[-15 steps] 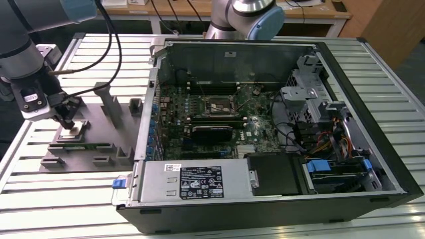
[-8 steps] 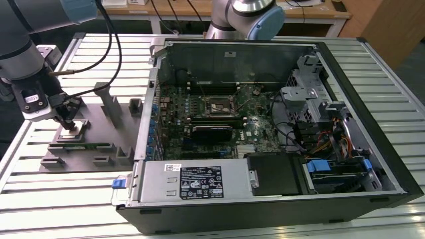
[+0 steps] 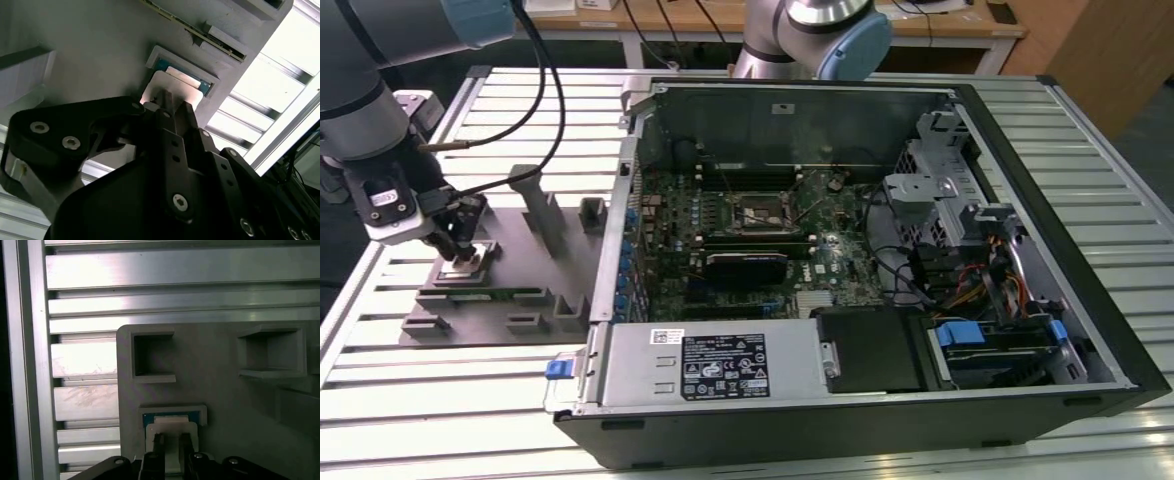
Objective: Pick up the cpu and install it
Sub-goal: 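Pick up the cpu and move it towards the insertion slot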
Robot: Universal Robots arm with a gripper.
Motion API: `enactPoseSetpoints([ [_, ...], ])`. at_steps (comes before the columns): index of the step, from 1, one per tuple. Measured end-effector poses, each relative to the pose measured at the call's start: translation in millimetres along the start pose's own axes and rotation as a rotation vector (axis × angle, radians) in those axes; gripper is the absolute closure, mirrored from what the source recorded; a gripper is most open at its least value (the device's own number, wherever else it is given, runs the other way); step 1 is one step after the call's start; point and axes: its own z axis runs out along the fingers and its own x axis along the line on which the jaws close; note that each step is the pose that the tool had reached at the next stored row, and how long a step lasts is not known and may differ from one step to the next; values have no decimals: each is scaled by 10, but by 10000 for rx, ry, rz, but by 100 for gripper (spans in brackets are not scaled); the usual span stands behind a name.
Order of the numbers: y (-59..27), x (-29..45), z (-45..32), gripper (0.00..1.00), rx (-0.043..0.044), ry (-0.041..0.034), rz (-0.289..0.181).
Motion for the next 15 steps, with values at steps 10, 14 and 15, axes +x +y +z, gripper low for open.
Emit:
enactPoseSetpoints([
  [10, 0, 0, 0, 41, 0, 0, -1],
  [14, 0, 0, 4, 41, -6, -12, -121],
  [15, 0, 0, 6, 41, -10, -21, -231],
])
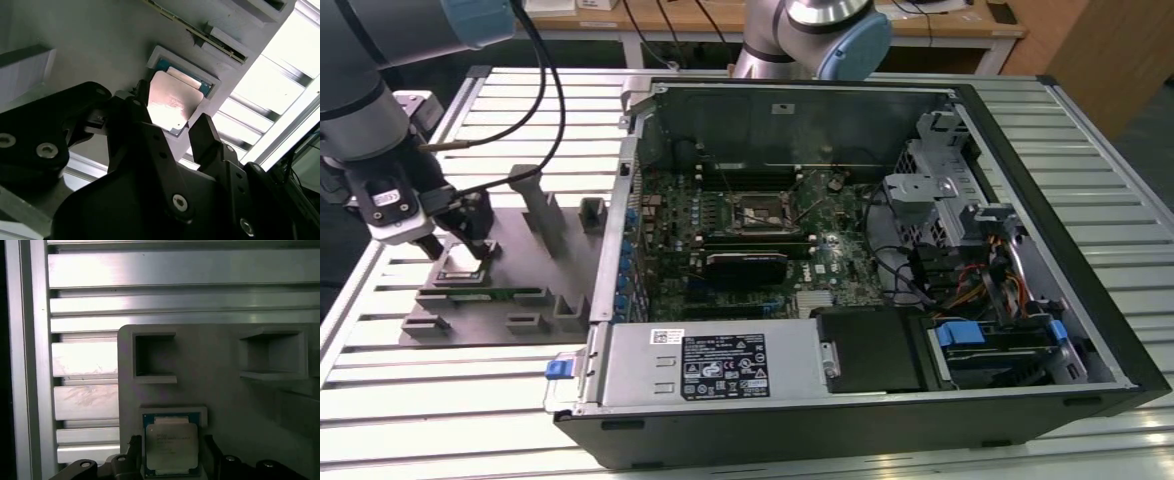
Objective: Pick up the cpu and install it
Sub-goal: 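Pick up the cpu and move it towards the insertion slot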
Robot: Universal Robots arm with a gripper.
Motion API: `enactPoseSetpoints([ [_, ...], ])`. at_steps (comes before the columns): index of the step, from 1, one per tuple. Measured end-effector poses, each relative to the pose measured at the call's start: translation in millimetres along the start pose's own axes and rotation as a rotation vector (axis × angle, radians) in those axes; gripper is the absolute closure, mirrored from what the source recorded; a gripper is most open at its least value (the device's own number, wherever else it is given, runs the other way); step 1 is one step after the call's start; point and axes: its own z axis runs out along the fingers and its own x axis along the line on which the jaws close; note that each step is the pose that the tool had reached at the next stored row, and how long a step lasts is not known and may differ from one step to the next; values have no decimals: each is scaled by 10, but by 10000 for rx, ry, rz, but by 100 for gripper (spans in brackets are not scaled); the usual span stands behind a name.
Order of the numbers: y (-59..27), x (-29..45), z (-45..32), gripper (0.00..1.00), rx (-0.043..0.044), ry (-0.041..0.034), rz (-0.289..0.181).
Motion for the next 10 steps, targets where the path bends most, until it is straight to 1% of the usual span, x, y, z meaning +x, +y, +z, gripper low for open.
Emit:
enactPoseSetpoints([
  [2, -2, 0, 6, 41, -6, -14, -220],
  [4, -8, 3, 15, 41, -10, -19, -336],
  [10, -9, 8, 61, 41, -17, -20, -389],
])
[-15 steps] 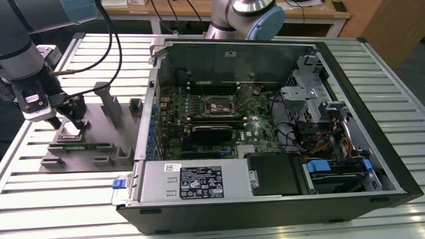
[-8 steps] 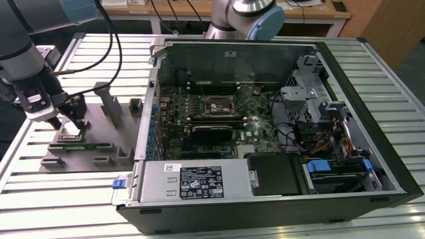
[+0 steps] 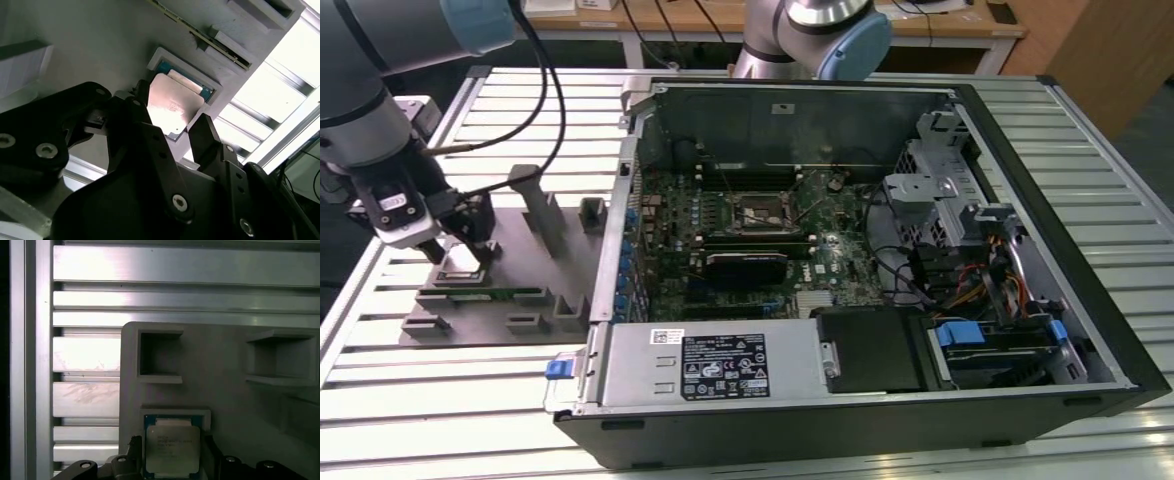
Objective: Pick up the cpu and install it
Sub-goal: 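Pick up the cpu and move it towards the insertion slot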
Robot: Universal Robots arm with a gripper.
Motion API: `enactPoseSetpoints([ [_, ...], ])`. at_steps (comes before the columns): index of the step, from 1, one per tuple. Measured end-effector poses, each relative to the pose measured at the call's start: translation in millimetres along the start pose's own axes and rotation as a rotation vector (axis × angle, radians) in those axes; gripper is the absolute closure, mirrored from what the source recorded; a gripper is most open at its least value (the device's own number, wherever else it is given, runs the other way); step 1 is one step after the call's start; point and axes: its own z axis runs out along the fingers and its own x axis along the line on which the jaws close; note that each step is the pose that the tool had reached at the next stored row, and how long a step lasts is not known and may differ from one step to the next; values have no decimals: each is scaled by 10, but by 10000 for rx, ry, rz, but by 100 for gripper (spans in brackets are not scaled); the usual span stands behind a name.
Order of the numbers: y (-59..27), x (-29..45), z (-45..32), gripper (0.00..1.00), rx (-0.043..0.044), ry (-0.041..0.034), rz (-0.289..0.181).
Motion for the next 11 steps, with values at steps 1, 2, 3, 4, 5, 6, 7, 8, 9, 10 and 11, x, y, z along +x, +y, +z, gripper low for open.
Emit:
enactPoseSetpoints([
  [1, 0, 1, 7, 41, 1, 1, -2],
  [2, 0, 1, 13, 41, 1, 1, -3],
  [3, 0, 1, 19, 41, 1, 1, -5],
  [4, 0, 1, 26, 41, 0, 1, -7],
  [5, 1, 2, 30, 41, -7, 1, -8],
  [6, 1, 3, 35, 41, -13, 1, -11],
  [7, 1, 4, 39, 41, -16, 1, -13],
  [8, 1, 4, 41, 41, -18, 0, -15],
  [9, 1, 6, 44, 41, -18, -1, -16],
  [10, 0, 10, 47, 41, -18, 0, -16],
  [11, 1, 13, 49, 41, -19, 0, -16],
])
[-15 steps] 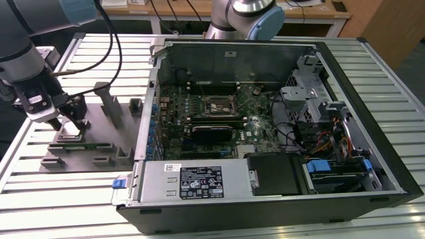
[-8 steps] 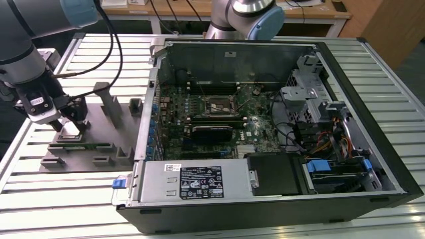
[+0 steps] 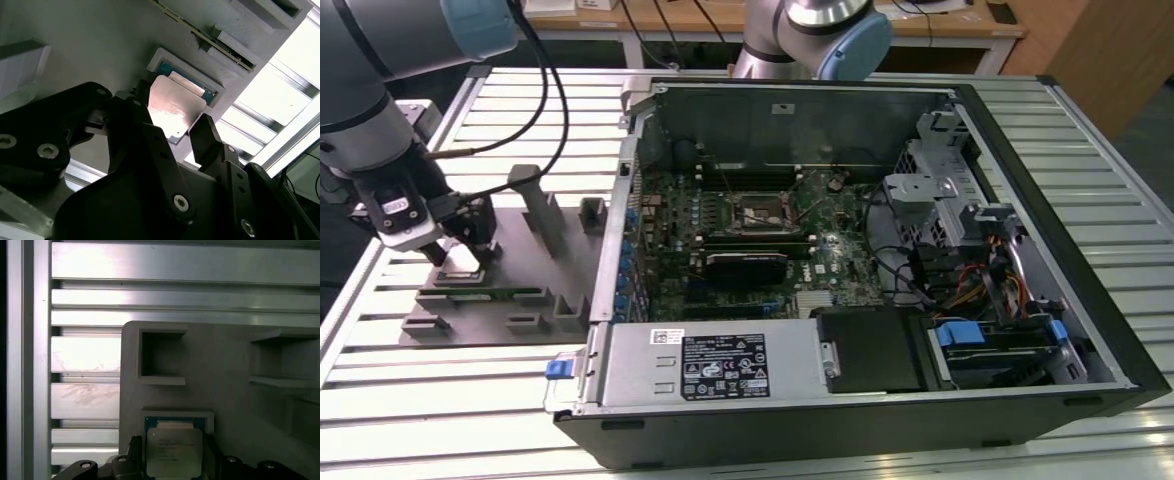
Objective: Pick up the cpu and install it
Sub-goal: 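Pick up the cpu and move it towards the insertion slot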
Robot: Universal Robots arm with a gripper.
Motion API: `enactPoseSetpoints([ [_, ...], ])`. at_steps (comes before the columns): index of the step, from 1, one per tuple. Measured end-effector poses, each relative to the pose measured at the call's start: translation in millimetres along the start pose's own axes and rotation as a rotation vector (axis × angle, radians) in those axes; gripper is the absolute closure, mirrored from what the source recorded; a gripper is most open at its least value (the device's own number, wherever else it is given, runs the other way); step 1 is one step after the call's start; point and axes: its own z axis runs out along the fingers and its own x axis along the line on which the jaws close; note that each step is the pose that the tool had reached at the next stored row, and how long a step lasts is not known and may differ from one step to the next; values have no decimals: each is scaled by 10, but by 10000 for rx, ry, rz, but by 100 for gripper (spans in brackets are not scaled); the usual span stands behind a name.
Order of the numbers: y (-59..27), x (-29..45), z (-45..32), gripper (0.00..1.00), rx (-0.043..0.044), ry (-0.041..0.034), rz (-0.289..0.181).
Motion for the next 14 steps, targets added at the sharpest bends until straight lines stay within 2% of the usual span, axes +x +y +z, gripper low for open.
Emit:
enactPoseSetpoints([
  [14, 0, 10, 41, 41, -10, 5, 0],
])
